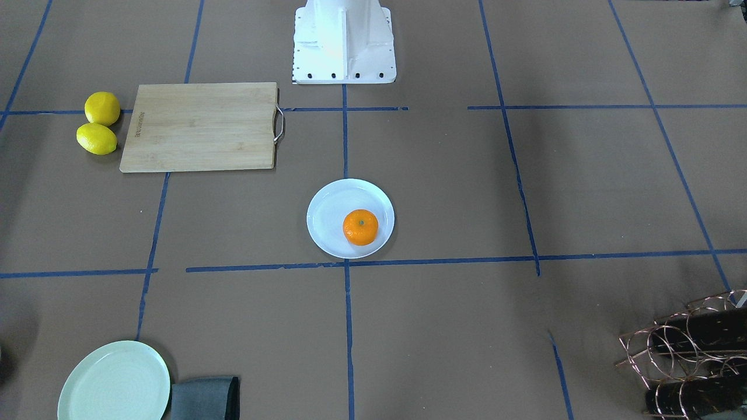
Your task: Pick orange to plate
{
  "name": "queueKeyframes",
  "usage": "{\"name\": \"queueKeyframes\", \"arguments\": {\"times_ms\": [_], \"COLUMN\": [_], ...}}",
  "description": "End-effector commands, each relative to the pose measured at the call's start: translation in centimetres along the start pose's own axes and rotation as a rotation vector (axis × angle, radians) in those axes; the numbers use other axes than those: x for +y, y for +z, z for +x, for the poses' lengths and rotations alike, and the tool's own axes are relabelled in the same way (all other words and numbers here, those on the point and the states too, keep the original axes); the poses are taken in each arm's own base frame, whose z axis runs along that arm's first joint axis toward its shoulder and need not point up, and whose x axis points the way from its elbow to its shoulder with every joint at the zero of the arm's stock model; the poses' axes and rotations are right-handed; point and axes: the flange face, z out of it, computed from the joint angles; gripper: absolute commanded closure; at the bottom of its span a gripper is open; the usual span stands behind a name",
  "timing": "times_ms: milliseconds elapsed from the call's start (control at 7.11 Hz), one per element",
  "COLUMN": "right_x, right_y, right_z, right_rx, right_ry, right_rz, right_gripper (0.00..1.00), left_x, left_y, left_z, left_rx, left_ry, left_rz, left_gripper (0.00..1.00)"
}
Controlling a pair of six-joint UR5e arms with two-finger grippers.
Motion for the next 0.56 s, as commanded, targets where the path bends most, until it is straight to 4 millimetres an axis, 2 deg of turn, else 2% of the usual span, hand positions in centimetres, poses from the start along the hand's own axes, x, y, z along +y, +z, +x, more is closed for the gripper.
{"name": "queueKeyframes", "arguments": {"times_ms": [0, 422], "right_x": [0.01, 0.04], "right_y": [0.04, 0.19], "right_z": [0.03, 0.20], "right_rx": [-0.002, -0.002], "right_ry": [0.001, 0.005], "right_rz": [-0.001, -0.004], "right_gripper": [0.00, 0.00], "left_x": [-0.03, -0.12], "left_y": [-0.01, -0.14], "left_z": [0.02, 0.03], "left_rx": [-0.001, -0.001], "left_ry": [0.002, 0.003], "left_rz": [0.002, 0.006], "left_gripper": [0.00, 0.00]}}
